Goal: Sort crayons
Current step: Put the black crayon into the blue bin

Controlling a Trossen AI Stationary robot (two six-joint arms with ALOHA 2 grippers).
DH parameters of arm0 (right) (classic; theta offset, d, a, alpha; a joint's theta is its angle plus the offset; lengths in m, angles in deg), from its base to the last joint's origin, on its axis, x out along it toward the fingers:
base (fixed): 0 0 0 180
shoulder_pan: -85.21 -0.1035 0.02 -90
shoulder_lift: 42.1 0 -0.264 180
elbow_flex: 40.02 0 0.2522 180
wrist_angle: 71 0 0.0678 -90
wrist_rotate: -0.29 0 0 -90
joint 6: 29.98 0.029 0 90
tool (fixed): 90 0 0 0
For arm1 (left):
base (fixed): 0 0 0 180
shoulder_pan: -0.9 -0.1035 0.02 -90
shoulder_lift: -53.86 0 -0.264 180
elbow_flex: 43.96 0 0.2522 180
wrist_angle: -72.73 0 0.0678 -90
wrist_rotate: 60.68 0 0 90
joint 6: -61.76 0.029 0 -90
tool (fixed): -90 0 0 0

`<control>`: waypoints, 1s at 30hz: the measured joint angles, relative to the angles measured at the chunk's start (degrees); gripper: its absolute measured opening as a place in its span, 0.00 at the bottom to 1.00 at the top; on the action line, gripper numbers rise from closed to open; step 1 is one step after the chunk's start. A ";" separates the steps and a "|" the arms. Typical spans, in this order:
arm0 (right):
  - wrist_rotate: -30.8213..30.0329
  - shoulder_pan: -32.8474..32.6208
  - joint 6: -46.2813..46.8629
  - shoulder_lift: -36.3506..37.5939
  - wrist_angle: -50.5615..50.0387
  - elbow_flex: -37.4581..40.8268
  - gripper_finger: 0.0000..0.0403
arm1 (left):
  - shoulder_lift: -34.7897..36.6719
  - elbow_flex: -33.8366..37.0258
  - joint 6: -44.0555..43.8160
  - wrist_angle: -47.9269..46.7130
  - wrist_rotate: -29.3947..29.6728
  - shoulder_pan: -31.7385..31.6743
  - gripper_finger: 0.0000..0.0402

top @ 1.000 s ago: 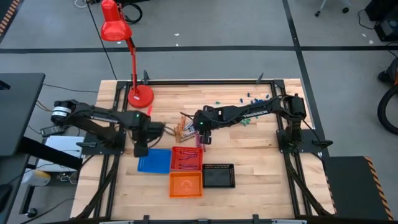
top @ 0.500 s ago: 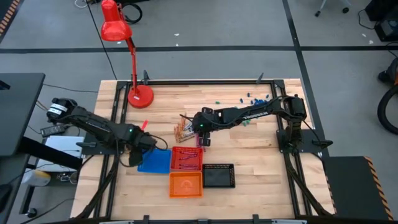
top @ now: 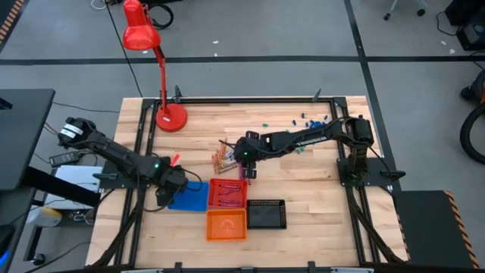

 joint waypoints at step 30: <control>0.00 -0.23 -0.17 0.00 0.70 -0.04 0.42 | 0.48 5.92 -5.89 9.35 1.34 1.52 0.19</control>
